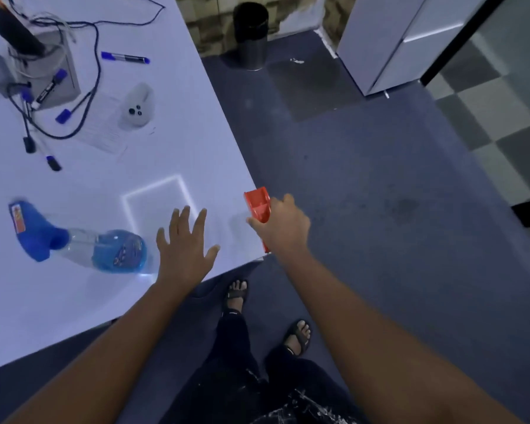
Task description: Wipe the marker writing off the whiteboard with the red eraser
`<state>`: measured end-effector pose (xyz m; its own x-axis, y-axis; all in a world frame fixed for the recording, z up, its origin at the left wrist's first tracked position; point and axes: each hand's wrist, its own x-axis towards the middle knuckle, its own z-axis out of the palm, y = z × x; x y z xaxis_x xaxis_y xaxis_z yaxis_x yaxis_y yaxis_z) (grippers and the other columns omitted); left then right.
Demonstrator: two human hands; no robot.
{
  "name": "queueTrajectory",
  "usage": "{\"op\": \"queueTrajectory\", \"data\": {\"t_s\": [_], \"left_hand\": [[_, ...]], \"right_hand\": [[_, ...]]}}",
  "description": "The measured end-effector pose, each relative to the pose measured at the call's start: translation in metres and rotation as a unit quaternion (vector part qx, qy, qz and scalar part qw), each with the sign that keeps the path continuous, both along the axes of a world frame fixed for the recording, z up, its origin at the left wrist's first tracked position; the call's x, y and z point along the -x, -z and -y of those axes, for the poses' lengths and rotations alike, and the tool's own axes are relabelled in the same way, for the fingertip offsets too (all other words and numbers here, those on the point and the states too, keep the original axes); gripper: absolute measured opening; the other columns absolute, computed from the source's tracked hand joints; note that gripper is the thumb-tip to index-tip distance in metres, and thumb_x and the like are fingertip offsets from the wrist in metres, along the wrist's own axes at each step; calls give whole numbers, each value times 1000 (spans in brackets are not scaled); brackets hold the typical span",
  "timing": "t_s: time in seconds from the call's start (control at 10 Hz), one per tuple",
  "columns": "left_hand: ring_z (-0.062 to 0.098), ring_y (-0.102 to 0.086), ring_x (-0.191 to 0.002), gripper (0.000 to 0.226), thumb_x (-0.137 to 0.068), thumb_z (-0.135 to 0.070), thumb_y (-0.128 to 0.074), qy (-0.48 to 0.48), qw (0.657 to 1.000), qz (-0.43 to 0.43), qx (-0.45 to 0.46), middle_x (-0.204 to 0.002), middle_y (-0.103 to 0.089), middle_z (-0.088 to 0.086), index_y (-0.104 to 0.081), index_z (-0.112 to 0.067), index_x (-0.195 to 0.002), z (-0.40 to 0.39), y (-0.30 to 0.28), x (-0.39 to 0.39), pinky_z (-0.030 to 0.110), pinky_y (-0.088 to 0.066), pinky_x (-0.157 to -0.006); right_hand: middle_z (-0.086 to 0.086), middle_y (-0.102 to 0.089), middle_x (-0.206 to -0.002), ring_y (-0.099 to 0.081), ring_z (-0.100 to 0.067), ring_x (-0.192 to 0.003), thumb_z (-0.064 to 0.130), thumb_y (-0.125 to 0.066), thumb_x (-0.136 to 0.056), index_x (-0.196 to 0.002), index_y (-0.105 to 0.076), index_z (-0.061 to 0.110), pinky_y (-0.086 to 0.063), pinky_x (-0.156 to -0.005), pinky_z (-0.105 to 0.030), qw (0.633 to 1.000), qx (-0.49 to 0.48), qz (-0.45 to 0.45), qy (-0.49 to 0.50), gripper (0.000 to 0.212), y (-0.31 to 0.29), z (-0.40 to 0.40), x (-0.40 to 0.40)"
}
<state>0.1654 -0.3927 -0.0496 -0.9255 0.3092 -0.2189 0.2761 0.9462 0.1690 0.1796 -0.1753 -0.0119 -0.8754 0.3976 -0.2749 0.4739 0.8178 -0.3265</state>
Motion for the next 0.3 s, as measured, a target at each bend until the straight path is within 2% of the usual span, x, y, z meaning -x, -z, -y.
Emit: {"op": "queueTrajectory", "data": {"t_s": [0.1,0.2,0.3], "left_hand": [[46,-28,-157,84,-92,-41,-80,2,1000,4,13,-167,-35,25,-43,-12,-161,4,9,11,73,-28,-116],[46,-30,-157,83,-94,-47,-75,11,1000,12,7,-167,-36,24,-42,-13,-161,-1,12,37,73,-29,-116],[44,-28,-158,81,-97,-57,-60,28,1000,13,-6,-168,-34,22,-40,-15,-163,-9,14,61,71,-28,-119]], "right_hand": [[-4,-51,-110,-64,-26,-92,65,-72,-85,-111,-61,15,-40,-71,-33,999,1,36,-15,57,20,14,11],[-4,-51,-117,-64,-25,-99,73,-66,-85,-125,-56,14,-44,-74,-34,996,3,87,-33,72,38,22,14],[-6,-52,-125,-62,-26,-109,86,-54,-82,-139,-49,16,-46,-80,-36,996,23,91,-8,90,43,21,17]]}}
